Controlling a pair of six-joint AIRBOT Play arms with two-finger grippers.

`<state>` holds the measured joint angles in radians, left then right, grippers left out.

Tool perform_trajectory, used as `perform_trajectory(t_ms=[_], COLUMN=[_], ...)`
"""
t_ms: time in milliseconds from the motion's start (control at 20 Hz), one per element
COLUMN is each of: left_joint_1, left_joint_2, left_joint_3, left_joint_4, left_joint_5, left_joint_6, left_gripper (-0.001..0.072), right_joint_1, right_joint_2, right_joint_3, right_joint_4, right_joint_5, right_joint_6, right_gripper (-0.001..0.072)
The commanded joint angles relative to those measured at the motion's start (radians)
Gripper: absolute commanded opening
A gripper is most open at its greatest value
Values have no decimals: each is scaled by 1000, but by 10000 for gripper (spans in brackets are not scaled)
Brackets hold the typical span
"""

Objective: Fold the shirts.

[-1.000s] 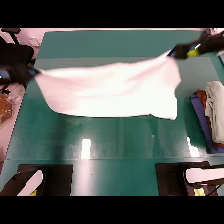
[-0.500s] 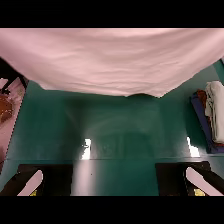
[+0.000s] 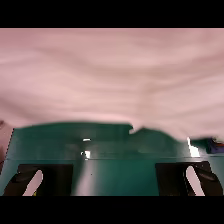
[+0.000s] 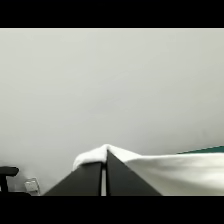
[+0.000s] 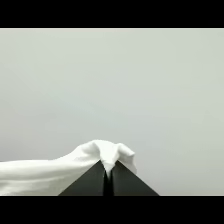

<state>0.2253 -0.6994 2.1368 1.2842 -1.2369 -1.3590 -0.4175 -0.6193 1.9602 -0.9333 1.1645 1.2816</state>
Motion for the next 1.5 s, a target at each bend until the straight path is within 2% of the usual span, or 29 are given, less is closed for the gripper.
perform_trajectory(t_ms=[0, 150, 300, 400, 550, 650, 800, 1050, 1250, 1450], left_joint_1=[0, 0, 0, 0, 0, 0, 0, 0, 0, 0], left_joint_2=[10, 0, -3, -3, -5, -34, -129, -301, -386, -394], left_joint_3=[-10, -189, -465, -680, -977, -1102, -1140, -1139, -1140, -1140], left_joint_4=[16, -45, -117, -179, -274, -339, -413, -651, -690, -685], left_joint_5=[7, -55, -103, -19, 205, 380, 500, 666, 650, 659], left_joint_6=[9, 6, 6, 22, 130, 213, 332, 587, 635, 687], left_gripper=[25, 25, 25, 25, 25, 25, 25, 25, 26, 26], right_joint_1=[-18, -17, 42, 115, 219, 253, 262, 262, 254, 254], right_joint_2=[-42, -157, -243, -304, -415, -501, -634, -848, -985, -1014], right_joint_3=[41, -50, -261, -414, -585, -629, -615, -432, -293, -293], right_joint_4=[3, 63, 76, 75, 69, 69, 76, 76, 76, 67], right_joint_5=[35, 210, 250, 202, 43, -86, -198, -206, -117, -50], right_joint_6=[1, 1, -7, -71, -167, -176, -191, -222, -201, -198], right_gripper=[20, 20, 19, 19, 20, 20, 21, 20, 20, 19])
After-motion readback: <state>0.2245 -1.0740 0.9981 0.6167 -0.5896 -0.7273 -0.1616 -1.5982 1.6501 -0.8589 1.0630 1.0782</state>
